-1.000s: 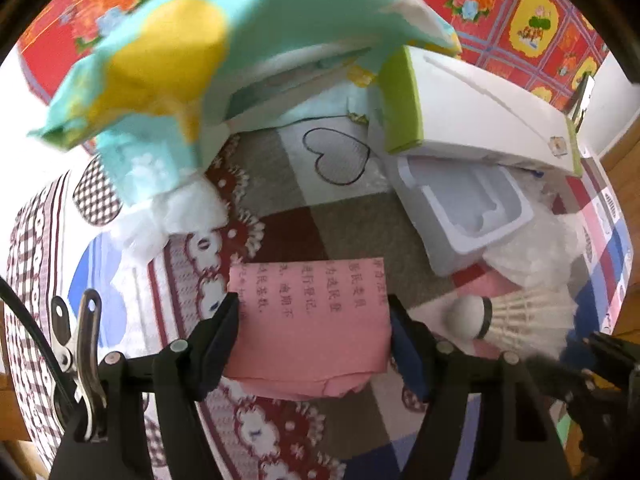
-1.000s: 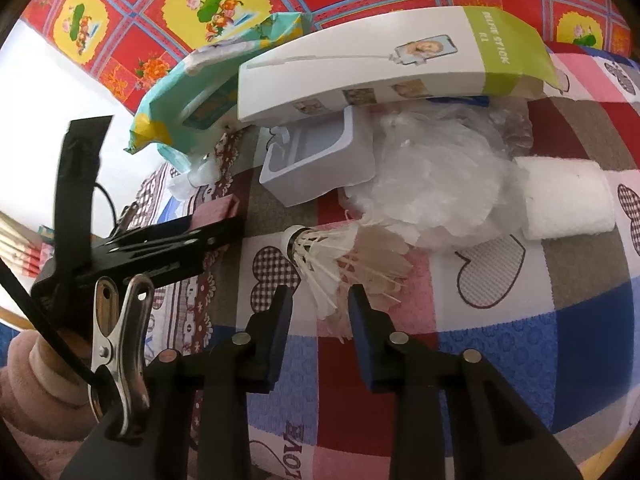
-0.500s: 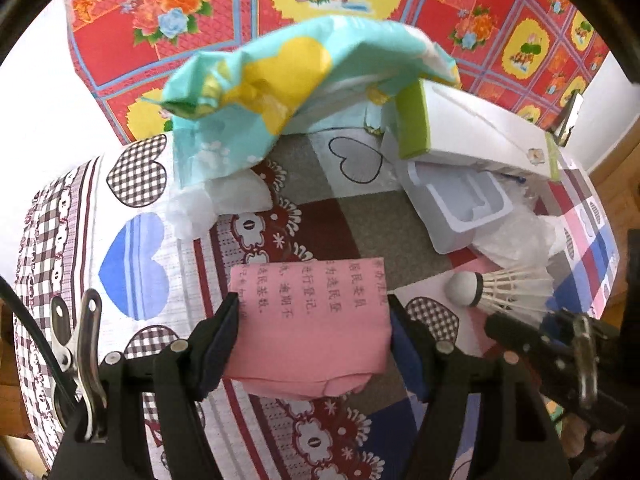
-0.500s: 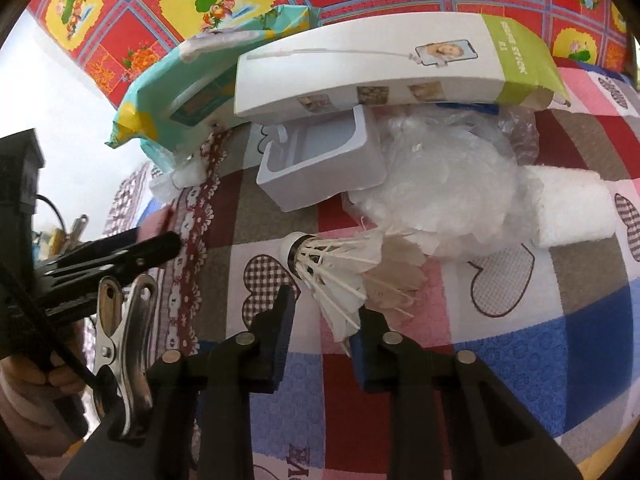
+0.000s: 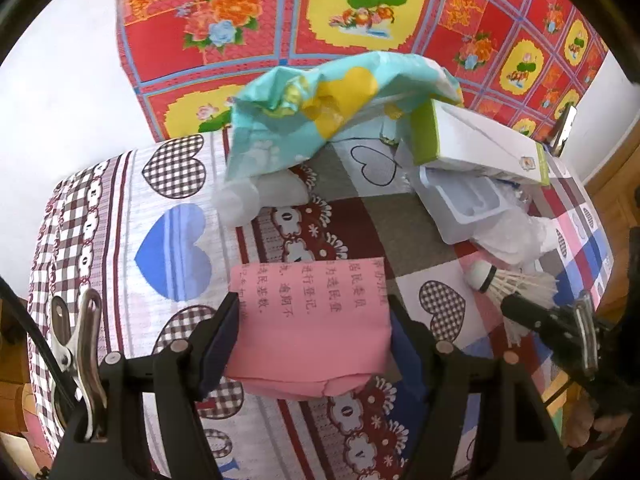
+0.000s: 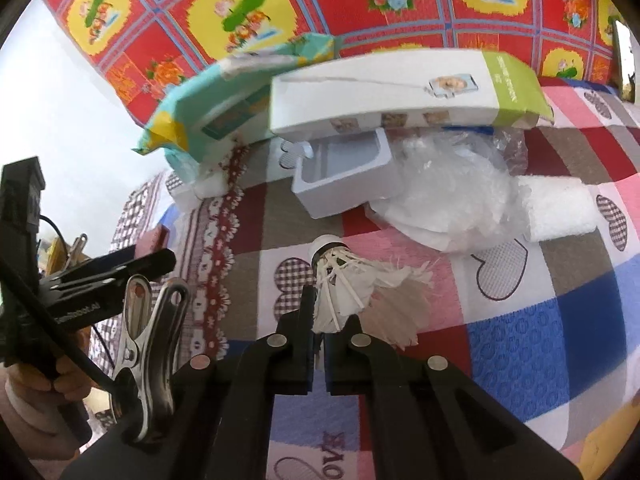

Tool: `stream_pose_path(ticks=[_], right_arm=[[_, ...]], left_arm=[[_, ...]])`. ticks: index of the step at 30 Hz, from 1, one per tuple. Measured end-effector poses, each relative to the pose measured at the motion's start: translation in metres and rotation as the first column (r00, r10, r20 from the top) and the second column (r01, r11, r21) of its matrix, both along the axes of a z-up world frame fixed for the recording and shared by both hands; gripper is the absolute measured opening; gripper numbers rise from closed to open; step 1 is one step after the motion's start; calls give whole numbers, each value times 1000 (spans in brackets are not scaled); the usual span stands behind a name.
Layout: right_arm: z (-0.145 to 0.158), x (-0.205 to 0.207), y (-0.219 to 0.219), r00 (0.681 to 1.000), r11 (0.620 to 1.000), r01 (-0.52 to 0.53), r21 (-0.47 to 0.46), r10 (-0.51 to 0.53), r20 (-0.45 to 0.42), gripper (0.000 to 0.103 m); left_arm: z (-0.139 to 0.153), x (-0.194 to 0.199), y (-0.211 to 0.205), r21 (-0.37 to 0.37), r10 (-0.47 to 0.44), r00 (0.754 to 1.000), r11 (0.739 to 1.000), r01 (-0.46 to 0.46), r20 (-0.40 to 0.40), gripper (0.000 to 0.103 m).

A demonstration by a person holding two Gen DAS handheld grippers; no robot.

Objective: Collect trash
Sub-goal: 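Close the right tool on the white shuttlecock's cork, then carry the pink paper and shuttlecock in both tools over the red bucket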

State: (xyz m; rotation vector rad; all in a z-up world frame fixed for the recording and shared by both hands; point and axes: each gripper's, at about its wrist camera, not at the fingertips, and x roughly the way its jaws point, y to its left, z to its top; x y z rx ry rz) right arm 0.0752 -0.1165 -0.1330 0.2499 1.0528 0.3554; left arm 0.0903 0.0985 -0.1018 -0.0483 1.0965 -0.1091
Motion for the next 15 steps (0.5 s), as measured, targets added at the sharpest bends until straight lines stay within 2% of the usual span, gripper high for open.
stream_pose_path(ticks=[15], right_arm=[[32,-43,4,995,996,64,66,-69,70,4]], left_arm=[[15,-25,27,-8,-13,999,1000,13,39,73]])
